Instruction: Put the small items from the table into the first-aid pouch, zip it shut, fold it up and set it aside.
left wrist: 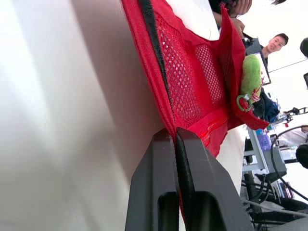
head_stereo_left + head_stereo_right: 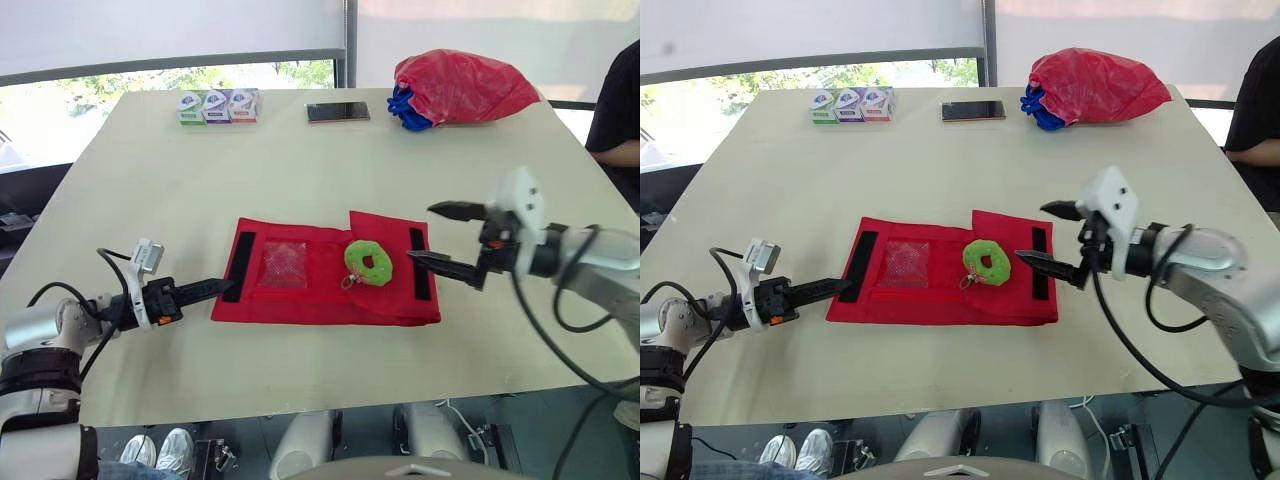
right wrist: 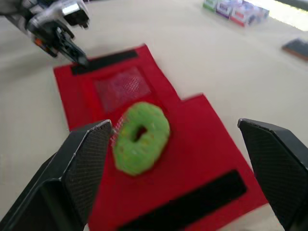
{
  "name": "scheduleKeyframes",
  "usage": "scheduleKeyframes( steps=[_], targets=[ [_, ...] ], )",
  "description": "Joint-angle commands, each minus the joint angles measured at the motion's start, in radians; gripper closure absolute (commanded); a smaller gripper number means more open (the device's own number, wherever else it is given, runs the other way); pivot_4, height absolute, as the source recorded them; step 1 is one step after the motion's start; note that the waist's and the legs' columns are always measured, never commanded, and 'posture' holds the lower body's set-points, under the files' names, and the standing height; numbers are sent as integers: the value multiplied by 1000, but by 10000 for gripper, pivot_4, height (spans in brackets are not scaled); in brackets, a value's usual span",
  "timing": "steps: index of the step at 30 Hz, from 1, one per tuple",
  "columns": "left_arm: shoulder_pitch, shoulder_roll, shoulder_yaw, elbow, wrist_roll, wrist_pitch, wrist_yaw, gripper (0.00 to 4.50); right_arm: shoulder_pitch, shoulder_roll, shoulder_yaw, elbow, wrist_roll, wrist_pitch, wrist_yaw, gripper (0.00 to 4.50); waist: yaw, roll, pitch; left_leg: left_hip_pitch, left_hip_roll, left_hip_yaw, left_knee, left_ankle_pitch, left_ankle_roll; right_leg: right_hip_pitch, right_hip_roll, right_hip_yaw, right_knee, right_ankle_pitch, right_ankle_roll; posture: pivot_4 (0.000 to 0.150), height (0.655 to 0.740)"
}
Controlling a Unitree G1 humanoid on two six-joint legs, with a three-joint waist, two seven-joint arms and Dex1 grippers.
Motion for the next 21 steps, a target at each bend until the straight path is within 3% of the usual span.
scheduleKeyframes(
  steps=[1,3,6,7,14,18,21],
  targets=[
    [-37,19,-8,30,23,-45,-76,45000,-40,41,90,38,-110,-55,19,17739,-1,0,0,0,0,0,0,0,0,0,0,0,0,0,0,1500,7400],
    [-47,23,-12,37,30,-52,-104,45000,-64,92,154,90,-177,-77,13,26347,-5,0,0,-1,0,1,0,0,0,-1,0,0,0,0,0,1500,7400],
    [-39,40,-10,4,14,-35,-171,45000,-81,143,219,167,-272,-111,11,42805,-8,-1,0,0,0,1,0,0,0,-1,1,1,1,0,0,1500,7400],
    [-35,45,-8,-7,9,-30,-183,45000,-82,145,239,184,-306,-118,17,44465,-8,-1,0,0,0,1,0,0,0,-1,2,1,1,0,0,1500,7400],
    [-42,88,114,-273,-279,151,-190,45000,-79,178,375,278,-469,-77,24,44465,-9,-3,-2,-1,1,0,1,0,0,-2,2,0,2,0,0,1500,7400],
    [-151,1,140,-439,-410,254,-63,45000,-73,211,399,290,-515,-63,26,44465,-8,-6,-4,0,1,1,1,0,0,-2,3,1,2,0,0,1500,7400],
    [-196,-85,89,-529,-420,247,-5,45000,-66,241,393,302,-536,-60,18,44465,-13,-8,-5,0,1,1,1,0,0,-1,4,1,2,0,0,1500,7400]
  ],
)
